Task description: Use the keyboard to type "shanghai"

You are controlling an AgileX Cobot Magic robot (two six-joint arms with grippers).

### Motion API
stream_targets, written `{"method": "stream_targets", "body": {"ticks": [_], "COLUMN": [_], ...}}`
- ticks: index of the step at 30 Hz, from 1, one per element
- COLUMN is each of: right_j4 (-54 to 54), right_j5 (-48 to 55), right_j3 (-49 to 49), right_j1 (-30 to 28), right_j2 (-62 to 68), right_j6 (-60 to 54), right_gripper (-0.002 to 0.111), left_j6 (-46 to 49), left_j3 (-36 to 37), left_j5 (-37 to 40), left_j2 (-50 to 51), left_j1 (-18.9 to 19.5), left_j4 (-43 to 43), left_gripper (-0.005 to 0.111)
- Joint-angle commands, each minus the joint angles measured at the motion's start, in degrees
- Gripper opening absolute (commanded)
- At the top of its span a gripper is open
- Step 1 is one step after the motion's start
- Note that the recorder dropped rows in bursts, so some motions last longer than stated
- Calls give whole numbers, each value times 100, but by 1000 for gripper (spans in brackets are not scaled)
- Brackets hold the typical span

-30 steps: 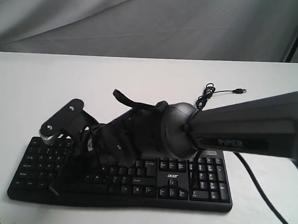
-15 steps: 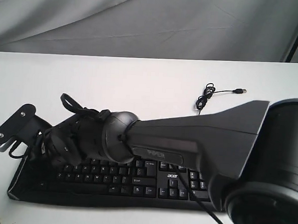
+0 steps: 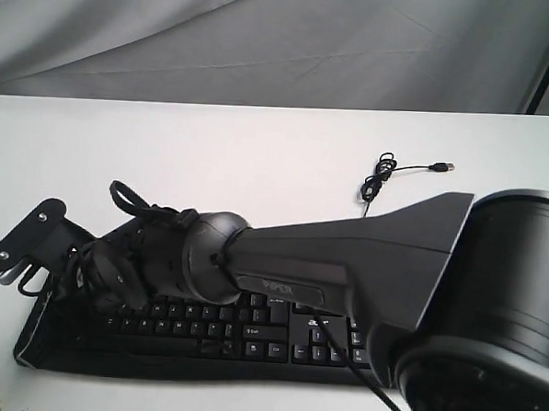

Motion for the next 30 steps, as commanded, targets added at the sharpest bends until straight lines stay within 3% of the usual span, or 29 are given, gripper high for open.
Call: {"method": "stream_targets", "body": {"ticks": [1,9,22,30], "right_j4": [-20,-278,-58,-31], "right_j5": [61,95,-1400,-2068], "right_j3": [-35,183,3288,3610], "right_j1": [2,2,-658,-787], "right_j2": [-62,-674,-2110,-2064], "right_j6": [-51,104,424,412], "right_gripper": [0,0,0,0], "left_j6": [-16,-16,-16,-16], "left_j3": [25,25,25,25], "left_j5": [-27,-27,-27,-27], "left_j2": [-20,-20,-20,-20], "left_j1": [-23,-23,-23,-23], "left_j4": [4,4,4,4], "left_gripper": [0,0,0,0]}}
